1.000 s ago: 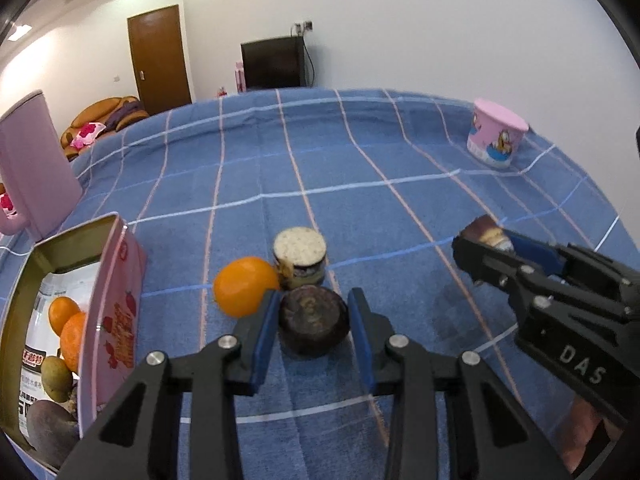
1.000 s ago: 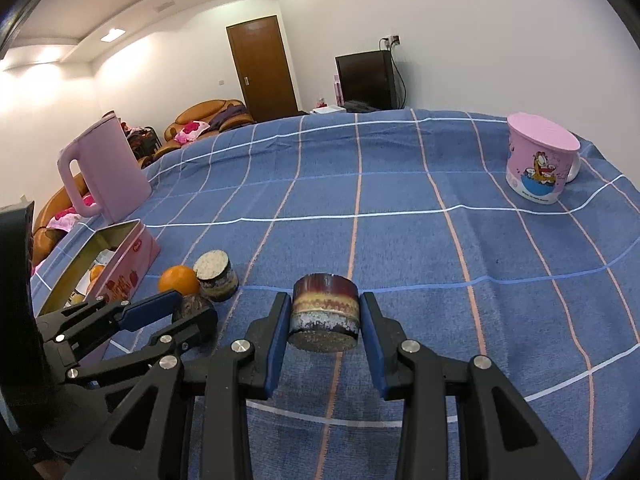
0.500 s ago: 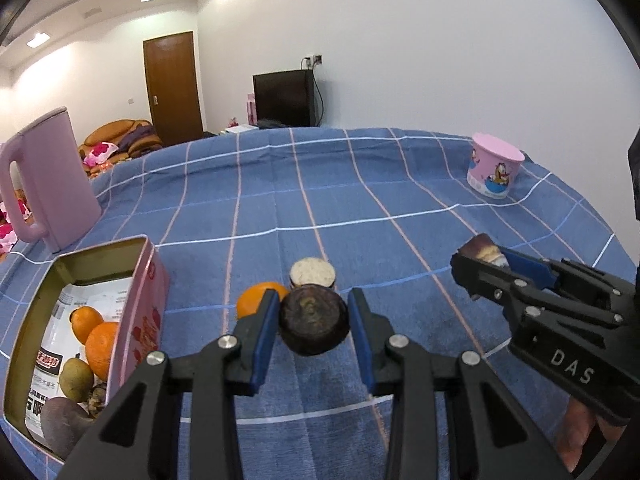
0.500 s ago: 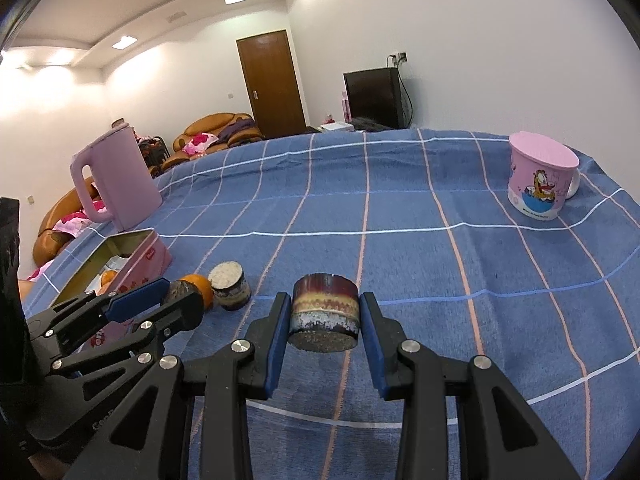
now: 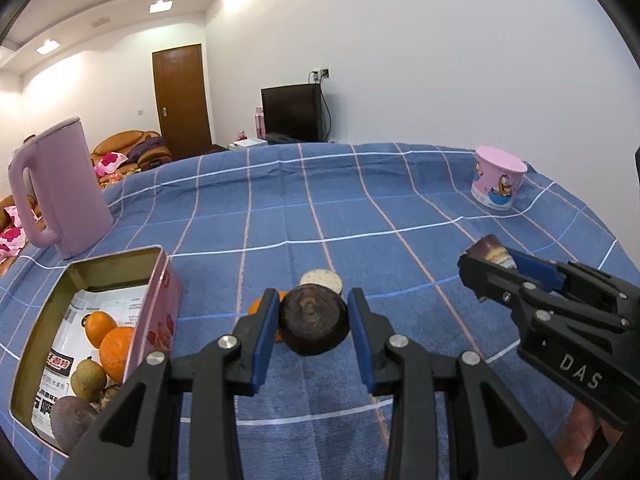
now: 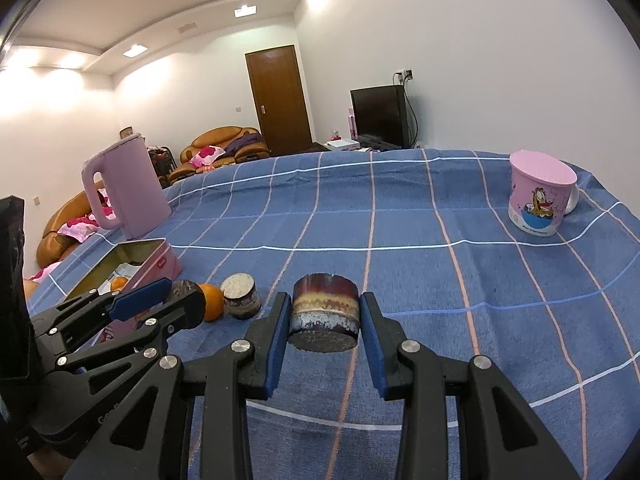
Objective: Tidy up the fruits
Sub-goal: 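Lift the mangosteen with the left tool while the right tool holds the jar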
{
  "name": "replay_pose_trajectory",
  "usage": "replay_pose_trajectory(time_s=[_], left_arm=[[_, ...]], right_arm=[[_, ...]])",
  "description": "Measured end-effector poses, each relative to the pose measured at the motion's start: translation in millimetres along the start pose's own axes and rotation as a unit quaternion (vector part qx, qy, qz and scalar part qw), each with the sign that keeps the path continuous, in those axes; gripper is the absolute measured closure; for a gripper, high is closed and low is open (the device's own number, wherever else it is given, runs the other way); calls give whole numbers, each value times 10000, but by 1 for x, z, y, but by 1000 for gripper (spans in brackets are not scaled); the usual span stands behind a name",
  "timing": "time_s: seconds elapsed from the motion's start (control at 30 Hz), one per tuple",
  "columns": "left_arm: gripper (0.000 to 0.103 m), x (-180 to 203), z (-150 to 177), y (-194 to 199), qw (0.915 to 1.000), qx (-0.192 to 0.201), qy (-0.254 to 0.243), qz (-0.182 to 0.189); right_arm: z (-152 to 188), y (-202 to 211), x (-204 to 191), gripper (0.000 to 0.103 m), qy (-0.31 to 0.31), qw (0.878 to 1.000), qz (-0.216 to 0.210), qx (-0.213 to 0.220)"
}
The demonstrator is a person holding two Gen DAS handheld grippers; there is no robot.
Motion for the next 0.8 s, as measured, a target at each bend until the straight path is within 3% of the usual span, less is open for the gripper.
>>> replay_pose_trajectory(time_s=[0.8], left_arm=[[66,-3,2,12,9994,309,49,-121]], right_arm=[[1,16,-3,66,110,9991,-44,400]])
Point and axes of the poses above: each gripper's, at about its wrist camera, not at the fingertips, and y roughly against the way its jaws point, x to its right, z to its underside, the point moved 4 cm from there along -y, roughly the way its jaws point, and after that the axes turned 13 degrees about -x, right-handed, at the moved point
